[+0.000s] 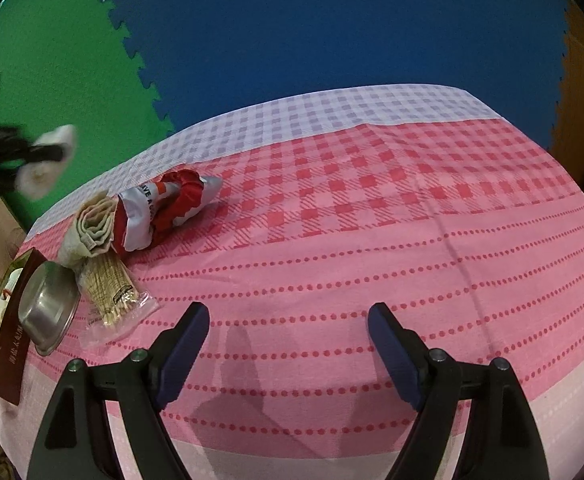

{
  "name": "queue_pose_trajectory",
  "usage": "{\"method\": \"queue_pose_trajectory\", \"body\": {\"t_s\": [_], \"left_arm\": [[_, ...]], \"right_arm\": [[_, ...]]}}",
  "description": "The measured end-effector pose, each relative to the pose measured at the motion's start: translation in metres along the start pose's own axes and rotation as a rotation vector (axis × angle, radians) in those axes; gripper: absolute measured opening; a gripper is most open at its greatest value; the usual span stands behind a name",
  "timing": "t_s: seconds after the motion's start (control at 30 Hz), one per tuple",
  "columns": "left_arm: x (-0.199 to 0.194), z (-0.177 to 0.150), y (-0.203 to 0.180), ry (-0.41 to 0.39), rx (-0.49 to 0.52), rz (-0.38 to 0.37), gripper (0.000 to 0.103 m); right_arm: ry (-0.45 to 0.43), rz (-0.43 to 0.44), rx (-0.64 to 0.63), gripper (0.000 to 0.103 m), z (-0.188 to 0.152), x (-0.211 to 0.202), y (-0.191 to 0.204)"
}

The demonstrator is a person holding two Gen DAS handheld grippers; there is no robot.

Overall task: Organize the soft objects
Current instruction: 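Lift the white towel with the left gripper while the right gripper grasps the orange-yellow towel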

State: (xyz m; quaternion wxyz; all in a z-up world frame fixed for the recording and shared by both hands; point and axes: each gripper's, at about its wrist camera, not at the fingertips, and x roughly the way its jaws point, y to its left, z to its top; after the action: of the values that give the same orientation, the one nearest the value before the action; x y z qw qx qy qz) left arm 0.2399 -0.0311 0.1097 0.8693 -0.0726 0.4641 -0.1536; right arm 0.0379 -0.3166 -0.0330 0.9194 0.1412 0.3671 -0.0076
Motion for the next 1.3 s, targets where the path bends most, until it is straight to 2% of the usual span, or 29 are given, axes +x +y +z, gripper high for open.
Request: {"method": "queue_pose_trajectory", "body": {"t_s": [0.1,0.23,0.4,0.57,0.67,0.77,0.87,0.97,1.03,1.17,1.3], "left_arm": [[-0.037,-0.039,-0.003,-0.016,0.016,0.001,0.026],[-0.067,-0.094,0.002,0.010,-0.004,-0.021,0.026],[-0.080,-0.151,0.019,0.055,-0.083,-0.064,0.026],[-0.085,-0.195,0.028,0.077,-0.108,-0.049,0.026],[-0.090,-0.215,0.031,0.087,-0.130,-0.063,0.027],[-0.094,-0.222,0.029,0.075,-0.124,-0.068,0.028],[-0.104,-0.225,0.030,0.045,-0.099,-0.077,0.028],[-0.111,-0.224,0.028,0.021,-0.088,-0.099,0.029],[-0.114,-0.223,0.027,0.011,-0.084,-0.101,0.029],[-0.119,-0.223,0.030,0.005,-0.087,-0.108,0.030],[-0.120,-0.222,0.038,0.004,-0.105,-0.112,0.030]], "right_arm": [[0.005,-0.004,-0.003,0.084,0.000,0.002,0.000],[0.013,-0.011,-0.011,0.084,0.000,0.004,0.001],[0.026,-0.024,-0.036,0.086,0.001,0.008,0.004],[0.051,-0.008,-0.090,0.094,0.001,0.013,0.011],[0.070,0.064,-0.161,0.094,0.002,0.010,0.018],[0.048,0.106,-0.331,0.094,0.009,-0.006,0.043],[0.006,0.176,-0.592,0.093,0.022,-0.030,0.088],[-0.007,0.198,-0.859,0.094,0.034,-0.040,0.139],[0.007,0.184,-0.999,0.094,0.043,-0.034,0.168],[0.100,0.185,-1.247,0.094,0.044,-0.008,0.220],[0.172,0.129,-1.423,0.094,0.039,0.025,0.247]]}}
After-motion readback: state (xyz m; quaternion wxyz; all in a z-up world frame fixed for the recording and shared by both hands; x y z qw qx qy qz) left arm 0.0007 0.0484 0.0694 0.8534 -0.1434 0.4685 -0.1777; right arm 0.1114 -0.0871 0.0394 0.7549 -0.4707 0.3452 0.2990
